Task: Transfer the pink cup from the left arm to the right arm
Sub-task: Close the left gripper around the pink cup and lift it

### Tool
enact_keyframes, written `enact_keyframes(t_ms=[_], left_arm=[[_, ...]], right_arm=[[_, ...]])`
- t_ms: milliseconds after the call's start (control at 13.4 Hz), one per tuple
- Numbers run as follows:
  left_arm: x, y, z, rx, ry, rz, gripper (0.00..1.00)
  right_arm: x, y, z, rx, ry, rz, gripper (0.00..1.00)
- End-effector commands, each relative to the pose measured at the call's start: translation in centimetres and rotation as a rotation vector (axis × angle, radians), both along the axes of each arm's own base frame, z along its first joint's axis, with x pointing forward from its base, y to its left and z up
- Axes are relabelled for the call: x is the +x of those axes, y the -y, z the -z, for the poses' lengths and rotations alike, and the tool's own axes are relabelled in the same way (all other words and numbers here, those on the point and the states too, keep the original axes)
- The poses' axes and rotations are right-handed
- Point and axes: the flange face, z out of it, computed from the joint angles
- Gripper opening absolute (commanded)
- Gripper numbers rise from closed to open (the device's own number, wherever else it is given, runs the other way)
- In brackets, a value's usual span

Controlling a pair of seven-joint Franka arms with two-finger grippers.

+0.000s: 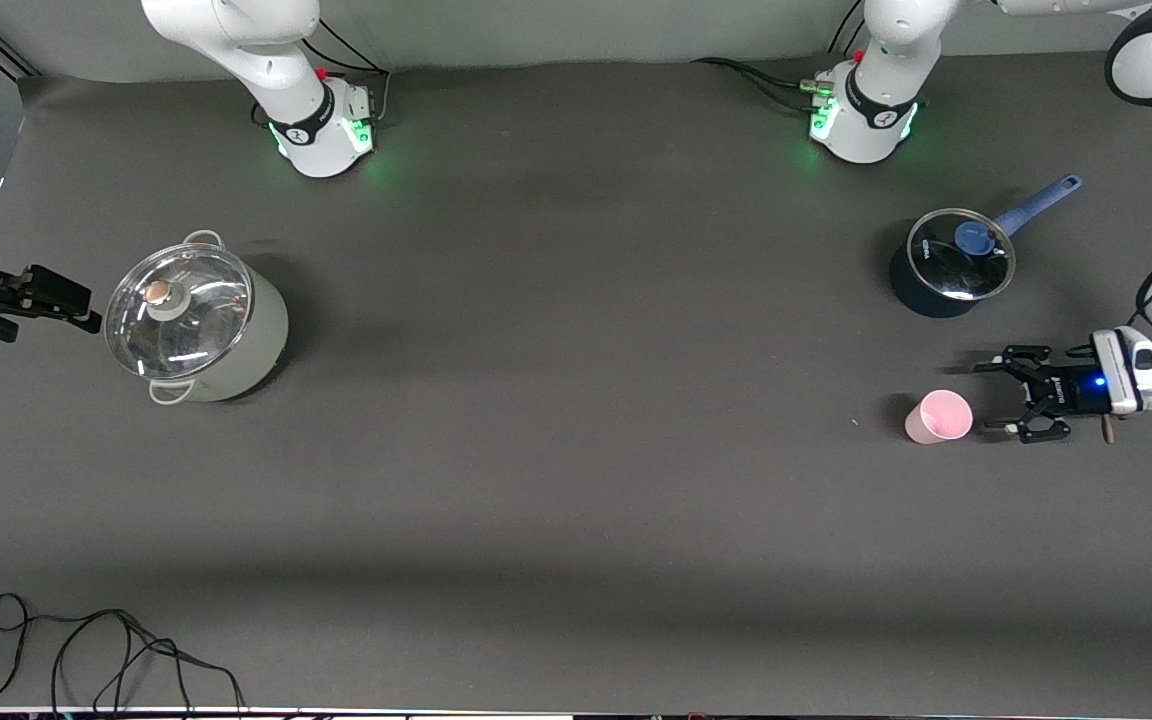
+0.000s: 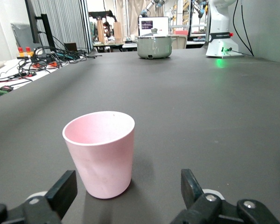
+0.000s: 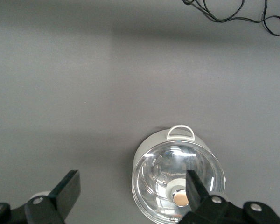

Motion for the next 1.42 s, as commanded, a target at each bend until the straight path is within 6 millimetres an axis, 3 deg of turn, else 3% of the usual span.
enact_keyframes(t_ms=[0,373,1342], left_arm=[[0.0,0.6,2.0,-0.053,0.024,-0.025,0.99],[0.1,2.3,4.5,-0.096,0.017,-0.057,0.99],[3.0,9.0,5.9,-0.14,0.028,-0.067,0.98]], right_arm=[[0.2,0.0,-0.4,-0.011,0.007,-0.015,1.0],[0.2,0.0,-0.4,-0.011,0.009,-0.015,1.0],[0.2,-0.1,-0.4,-0.012,0.007,-0.009,1.0]])
